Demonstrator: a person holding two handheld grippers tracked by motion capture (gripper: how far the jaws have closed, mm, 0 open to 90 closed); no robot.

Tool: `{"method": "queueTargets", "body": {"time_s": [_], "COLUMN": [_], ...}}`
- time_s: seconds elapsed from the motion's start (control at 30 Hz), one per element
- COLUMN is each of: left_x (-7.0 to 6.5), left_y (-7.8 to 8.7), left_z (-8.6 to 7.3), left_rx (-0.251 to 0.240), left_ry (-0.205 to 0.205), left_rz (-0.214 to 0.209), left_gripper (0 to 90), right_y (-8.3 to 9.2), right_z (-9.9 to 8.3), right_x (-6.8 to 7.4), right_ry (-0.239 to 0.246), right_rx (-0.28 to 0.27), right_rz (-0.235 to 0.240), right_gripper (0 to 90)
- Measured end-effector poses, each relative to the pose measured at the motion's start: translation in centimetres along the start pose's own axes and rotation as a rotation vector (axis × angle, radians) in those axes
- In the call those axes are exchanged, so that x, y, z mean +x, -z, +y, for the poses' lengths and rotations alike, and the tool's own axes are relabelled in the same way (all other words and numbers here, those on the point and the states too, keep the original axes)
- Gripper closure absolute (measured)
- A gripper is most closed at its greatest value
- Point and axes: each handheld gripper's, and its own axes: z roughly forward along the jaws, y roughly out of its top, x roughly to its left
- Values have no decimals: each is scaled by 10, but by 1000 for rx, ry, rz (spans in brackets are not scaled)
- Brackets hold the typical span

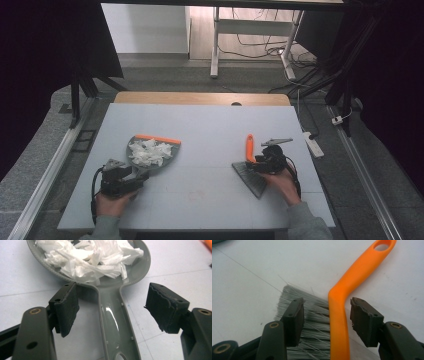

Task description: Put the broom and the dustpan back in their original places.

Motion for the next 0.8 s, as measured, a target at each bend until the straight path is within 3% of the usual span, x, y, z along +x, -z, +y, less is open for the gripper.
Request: {"method": "queueTargets", "body": {"time_s": [0.27,0.53,0.73,0.8], "left_x": [-5,-11,-9,-9], "left_y": [4,6,6,4], "left_z": [3,7,11,14], "left_rx": [-4,37,55,59], "left_ry": [-57,-140,-175,-208], "left_rz": [-25,-88,-138,-146], "left_gripper": [284,283,283,283], "right_y": [11,16,22,24], "right_z": [0,-2,-8,-10], "right_x": [4,13,18,19], "right_ry": [47,120,165,171], "right_rx": [-56,-74,-107,-116], "right_rz": [15,46,55,58], "right_gripper": [458,459,459,459]}}
